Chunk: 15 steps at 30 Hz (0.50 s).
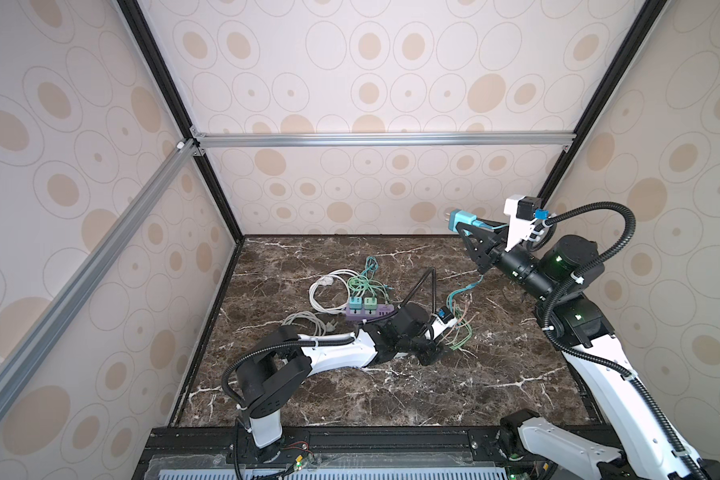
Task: Insert the plug
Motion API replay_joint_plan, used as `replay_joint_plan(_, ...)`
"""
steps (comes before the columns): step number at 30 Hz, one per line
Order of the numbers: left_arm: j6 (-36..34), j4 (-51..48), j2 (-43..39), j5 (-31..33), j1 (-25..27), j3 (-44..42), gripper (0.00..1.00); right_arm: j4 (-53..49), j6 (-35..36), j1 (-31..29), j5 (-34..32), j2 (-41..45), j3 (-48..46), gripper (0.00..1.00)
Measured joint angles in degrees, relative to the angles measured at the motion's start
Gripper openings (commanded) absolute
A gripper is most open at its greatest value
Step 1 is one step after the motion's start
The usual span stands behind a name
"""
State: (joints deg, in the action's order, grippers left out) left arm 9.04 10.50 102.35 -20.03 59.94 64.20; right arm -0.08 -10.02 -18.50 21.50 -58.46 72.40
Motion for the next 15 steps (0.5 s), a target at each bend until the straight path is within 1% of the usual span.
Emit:
replay_joint_plan(2,-0.15,-0.24,0.74,0.26,0.24,0.85,0.27,-0.26,0.15,0.0,-0.55,0.31,-0.09,0.19)
replay_joint_plan(8,-0.13,-0.98,1.05,1.38,0.61,1.09,0.03,-0.83,0.9,0.0,-2.21,0.52,-0.11,0.18)
replay_joint_plan(10,-0.17,-0.96,0.98,1.57,0.61,0.96,0.0,-0.87,1.33,0.02,-3.17,0.5,-0.26,0.18)
replay_joint_plan(15,-0.04,-0.44,-0.39,1.4,0.68,-1.66,0.0,-0.9,2.49,0.44,-6.14,-0.28,-0.09,0.18)
